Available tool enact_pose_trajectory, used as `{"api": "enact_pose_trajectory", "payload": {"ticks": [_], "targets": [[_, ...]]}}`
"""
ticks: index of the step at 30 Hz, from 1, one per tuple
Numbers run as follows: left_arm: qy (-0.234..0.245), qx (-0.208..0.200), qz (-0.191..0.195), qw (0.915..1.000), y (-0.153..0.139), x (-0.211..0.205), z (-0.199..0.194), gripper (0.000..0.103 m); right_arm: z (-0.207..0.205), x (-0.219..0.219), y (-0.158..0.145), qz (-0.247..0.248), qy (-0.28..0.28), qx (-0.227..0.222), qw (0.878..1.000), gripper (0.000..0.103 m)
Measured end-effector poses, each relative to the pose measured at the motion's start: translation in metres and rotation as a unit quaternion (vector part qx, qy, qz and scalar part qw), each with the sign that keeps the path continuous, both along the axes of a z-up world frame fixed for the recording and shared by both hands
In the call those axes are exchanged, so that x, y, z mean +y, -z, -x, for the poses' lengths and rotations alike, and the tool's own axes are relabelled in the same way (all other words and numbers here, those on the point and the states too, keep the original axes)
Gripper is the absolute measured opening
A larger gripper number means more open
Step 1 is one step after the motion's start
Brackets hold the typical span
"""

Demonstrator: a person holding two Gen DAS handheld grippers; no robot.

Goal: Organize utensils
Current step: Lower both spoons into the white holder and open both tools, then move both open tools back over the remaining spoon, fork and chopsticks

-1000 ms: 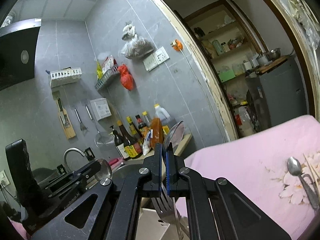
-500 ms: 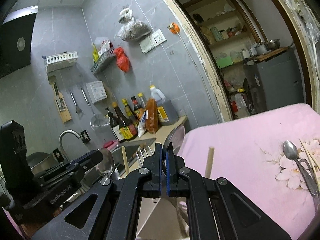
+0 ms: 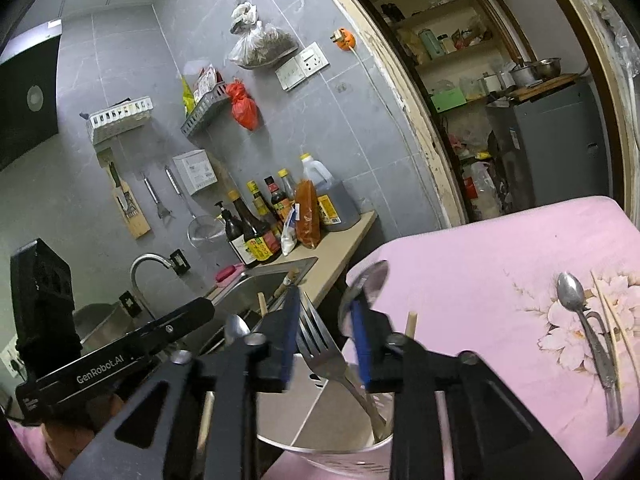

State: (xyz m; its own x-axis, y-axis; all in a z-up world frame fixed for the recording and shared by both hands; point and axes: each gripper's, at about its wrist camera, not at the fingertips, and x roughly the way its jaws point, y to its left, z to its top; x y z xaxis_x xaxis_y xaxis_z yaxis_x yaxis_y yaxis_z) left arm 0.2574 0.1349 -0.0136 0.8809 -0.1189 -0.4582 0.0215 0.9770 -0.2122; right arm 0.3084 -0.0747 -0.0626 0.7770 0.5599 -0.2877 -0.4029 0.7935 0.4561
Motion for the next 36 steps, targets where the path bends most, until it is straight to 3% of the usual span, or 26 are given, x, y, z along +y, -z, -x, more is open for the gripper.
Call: {"api": "enact_pose_trajectory", "payload": {"ticks": [2, 4, 12, 17, 21, 24, 28, 36], "targets": [[-0.003, -0.001, 0.008, 1.0000, -0.005, -0.001, 0.000, 0.031, 0.000, -0.004, -0.008, -0.002, -0.003, 0.002, 1.000, 0.027], [-0.007, -0.006, 0.013, 0.9999, -0.011, -0.003, 0.001, 0.036, -0.003, -0.006, -0.013, -0.003, -0.015, 0.006, 1.000, 0.037], [-0.040, -0.018, 0.033, 0.9985, -0.021, -0.002, 0.002, 0.044, -0.002, -0.013, -0.037, 0.002, -0.028, -0.007, 1.000, 0.040], [-0.056, -0.031, 0.029, 0.9975, -0.030, -0.009, 0.005, 0.053, 0.005, -0.032, -0.060, 0.010, 0.001, -0.039, 0.999, 0.062], [-0.056, -0.049, 0.026, 0.9969, -0.042, -0.022, 0.007, 0.066, 0.009, -0.051, -0.074, 0.026, 0.024, -0.061, 0.998, 0.078], [-0.055, -0.061, 0.022, 0.9963, -0.050, -0.035, 0.006, 0.081, 0.014, -0.067, -0.083, 0.055, 0.061, -0.076, 0.994, 0.097], [-0.058, -0.080, 0.013, 0.9950, -0.057, -0.059, 0.005, 0.099, 0.021, -0.091, -0.090, 0.087, 0.098, -0.094, 0.987, 0.099], [-0.045, -0.094, -0.012, 0.9945, -0.055, -0.112, -0.006, 0.102, 0.029, -0.148, -0.097, 0.126, 0.154, -0.097, 0.975, 0.101]]}}
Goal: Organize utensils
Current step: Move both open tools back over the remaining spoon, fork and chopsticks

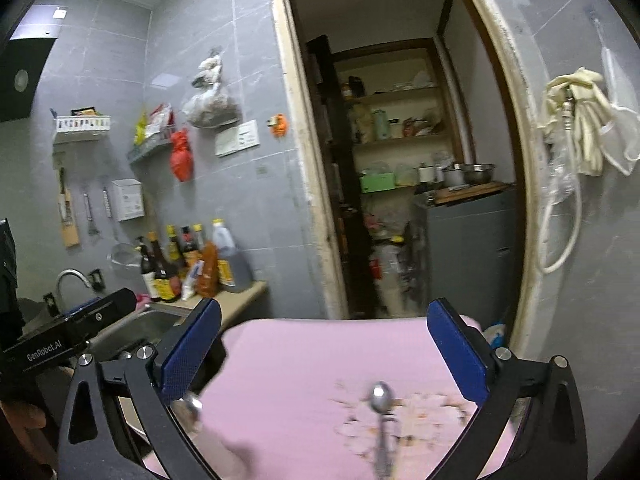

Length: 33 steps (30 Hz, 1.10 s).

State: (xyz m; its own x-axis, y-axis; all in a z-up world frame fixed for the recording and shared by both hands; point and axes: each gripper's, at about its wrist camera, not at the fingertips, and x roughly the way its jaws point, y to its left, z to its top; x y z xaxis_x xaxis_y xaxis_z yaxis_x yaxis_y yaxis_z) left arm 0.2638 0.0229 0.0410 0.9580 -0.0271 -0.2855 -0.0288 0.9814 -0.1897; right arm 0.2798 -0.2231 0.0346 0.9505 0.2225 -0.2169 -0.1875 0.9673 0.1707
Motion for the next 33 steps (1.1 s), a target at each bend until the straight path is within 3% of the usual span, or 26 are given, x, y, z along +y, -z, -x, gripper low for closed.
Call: {"api": "enact_pose_trajectory", "payload": {"ticks": [16, 28, 33], "targets": [[0.038, 0.022, -0.023, 0.9988, 0.035, -0.096, -0.041, 0.102, -0.014, -0.082, 0.026, 0.047, 0.042, 0.017, 0.998, 0.101], [0.044, 0.088, -0.021, 0.9950, 0.075, -0.127, -0.090, 0.102, -0.060, -0.110, 0.088, 0.042, 0.023, 0.109, 0.993, 0.101], [0.018, 0.101, -0.072, 0.9922, 0.084, -0.138, -0.105, 0.102, -0.075, -0.112, 0.118, 0.035, 0.013, 0.145, 0.989, 0.101]]}}
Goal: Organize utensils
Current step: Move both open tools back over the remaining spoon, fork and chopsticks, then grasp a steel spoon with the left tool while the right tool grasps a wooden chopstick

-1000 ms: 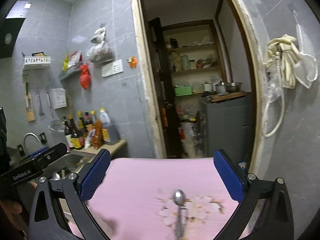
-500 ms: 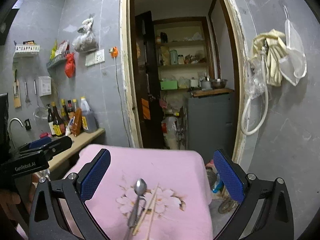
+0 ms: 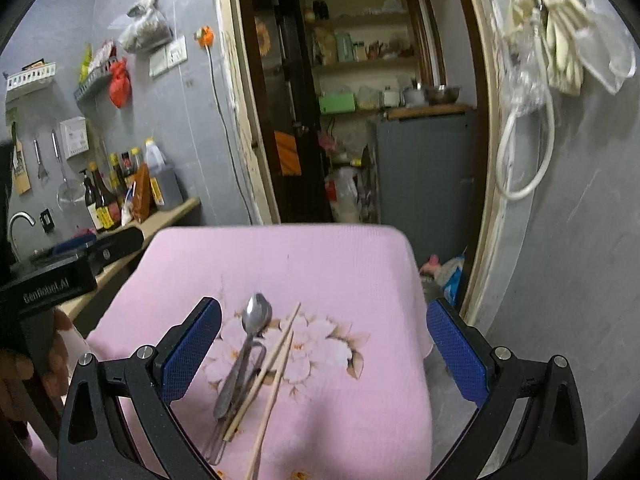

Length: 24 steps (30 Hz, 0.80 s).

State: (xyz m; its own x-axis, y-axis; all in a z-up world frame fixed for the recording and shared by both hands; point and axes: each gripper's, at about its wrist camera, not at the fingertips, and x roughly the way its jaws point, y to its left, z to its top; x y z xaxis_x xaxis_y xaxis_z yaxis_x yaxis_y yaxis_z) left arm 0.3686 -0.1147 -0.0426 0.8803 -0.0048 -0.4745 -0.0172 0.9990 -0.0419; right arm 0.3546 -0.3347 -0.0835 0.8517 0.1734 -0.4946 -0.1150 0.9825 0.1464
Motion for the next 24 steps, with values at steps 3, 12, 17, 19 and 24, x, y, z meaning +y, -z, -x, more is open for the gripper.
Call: {"api": "enact_pose_trajectory", "payload": {"ticks": [3, 12, 17, 19, 24], "targets": [[-0.009, 0.007, 0.001, 0.9999, -0.002, 0.001, -0.006, 0.102, -0.007, -0.001, 0.013, -0.015, -0.001, 0.017, 1.000, 0.100], [0.006, -0.027, -0.045, 0.9986, -0.019, -0.021, -0.002, 0.102, -0.010, -0.005, 0.027, -0.030, -0.001, 0.028, 0.999, 0.100], [0.042, -0.025, -0.031, 0.9983, -0.022, -0.037, -0.008, 0.102, -0.009, -0.010, 0.030, -0.032, 0.003, 0.034, 0.999, 0.097], [0.052, -0.011, -0.017, 0.9984, -0.018, -0.041, -0.015, 0.102, -0.008, -0.013, 0.034, -0.033, 0.006, 0.041, 0.999, 0.093], [0.064, 0.034, 0.020, 0.9972, 0.003, -0.039, -0.033, 0.093, -0.010, -0.018, 0.040, -0.036, 0.012, 0.056, 0.998, 0.083]]}}
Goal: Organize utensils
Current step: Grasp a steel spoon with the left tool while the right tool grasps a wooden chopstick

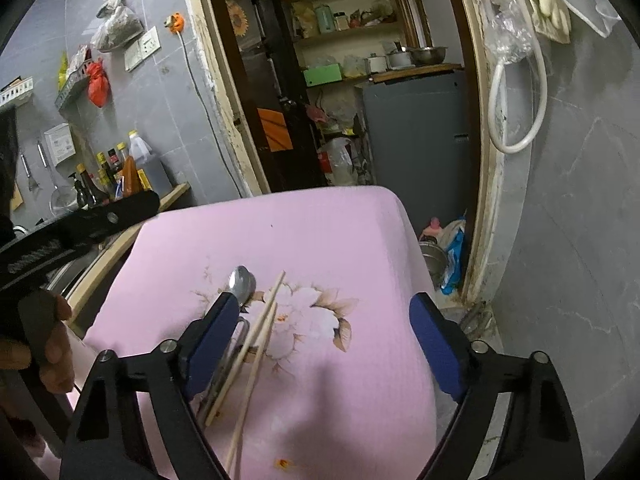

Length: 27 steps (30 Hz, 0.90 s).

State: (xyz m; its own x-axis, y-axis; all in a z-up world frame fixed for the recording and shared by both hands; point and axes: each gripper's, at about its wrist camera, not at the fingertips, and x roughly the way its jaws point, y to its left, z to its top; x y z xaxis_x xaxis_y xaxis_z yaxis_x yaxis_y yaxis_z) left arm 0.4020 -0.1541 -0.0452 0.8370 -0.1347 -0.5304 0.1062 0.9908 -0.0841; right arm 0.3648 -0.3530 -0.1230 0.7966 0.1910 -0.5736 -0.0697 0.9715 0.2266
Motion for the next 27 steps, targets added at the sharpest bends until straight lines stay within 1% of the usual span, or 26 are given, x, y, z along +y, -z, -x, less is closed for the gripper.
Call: {"api": "enact_pose_trajectory", "payload": {"ticks": [3, 4, 5, 8, 10, 11, 13, 15, 16, 17, 18, 19, 24, 25, 26, 27], "targets": [[0.000, 0.037, 0.020, 0.9991, 0.019, 0.004, -0.012, 0.085, -0.003, 0.001, 0.004, -0.007, -0.003, 0.008, 1.000, 0.080], [-0.001, 0.048, 0.027, 0.9985, 0.025, 0.006, -0.015, 0.083, -0.005, 0.002, 0.006, -0.008, -0.005, 0.011, 1.000, 0.077], [-0.002, 0.064, 0.036, 0.9973, 0.034, 0.008, -0.020, 0.082, -0.005, 0.003, 0.008, -0.009, -0.007, 0.013, 1.000, 0.075], [-0.005, 0.095, 0.049, 0.9942, 0.052, 0.014, -0.030, 0.075, -0.012, 0.009, 0.015, -0.014, -0.016, 0.024, 0.999, 0.069], [-0.006, 0.118, 0.055, 0.9915, 0.066, 0.016, -0.037, 0.069, -0.017, 0.014, 0.021, -0.016, -0.024, 0.035, 0.999, 0.062], [-0.007, 0.128, 0.057, 0.9901, 0.071, 0.017, -0.040, 0.068, -0.020, 0.017, 0.025, -0.018, -0.028, 0.042, 0.999, 0.060], [-0.008, 0.149, 0.063, 0.9868, 0.082, 0.020, -0.046, 0.062, -0.026, 0.023, 0.032, -0.019, -0.038, 0.055, 0.998, 0.052], [-0.006, 0.167, 0.071, 0.9834, 0.093, 0.022, -0.052, 0.057, -0.033, 0.029, 0.040, -0.017, -0.049, 0.072, 0.996, 0.048], [-0.005, 0.176, 0.073, 0.9816, 0.098, 0.022, -0.055, 0.054, -0.036, 0.033, 0.045, -0.017, -0.055, 0.079, 0.995, 0.044], [-0.002, 0.184, 0.075, 0.9800, 0.103, 0.023, -0.059, 0.053, -0.040, 0.036, 0.049, -0.017, -0.060, 0.087, 0.994, 0.042], [-0.001, 0.189, 0.077, 0.9789, 0.106, 0.024, -0.060, 0.051, -0.043, 0.040, 0.053, -0.018, -0.066, 0.094, 0.993, 0.037], [0.000, 0.195, 0.081, 0.9774, 0.109, 0.025, -0.063, 0.048, -0.046, 0.043, 0.057, -0.016, -0.071, 0.101, 0.992, 0.035], [0.006, 0.215, 0.095, 0.9719, 0.122, 0.034, -0.074, 0.043, -0.054, 0.060, 0.069, -0.006, -0.097, 0.124, 0.988, 0.032], [0.007, 0.217, 0.096, 0.9714, 0.124, 0.034, -0.076, 0.042, -0.057, 0.065, 0.072, 0.001, -0.102, 0.133, 0.986, 0.030], [0.009, 0.219, 0.098, 0.9708, 0.126, 0.035, -0.079, 0.042, -0.058, 0.067, 0.074, 0.006, -0.104, 0.137, 0.985, 0.026], [0.011, 0.218, 0.100, 0.9709, 0.127, 0.036, -0.081, 0.041, -0.059, 0.071, 0.076, 0.016, -0.106, 0.142, 0.984, 0.024]]}}
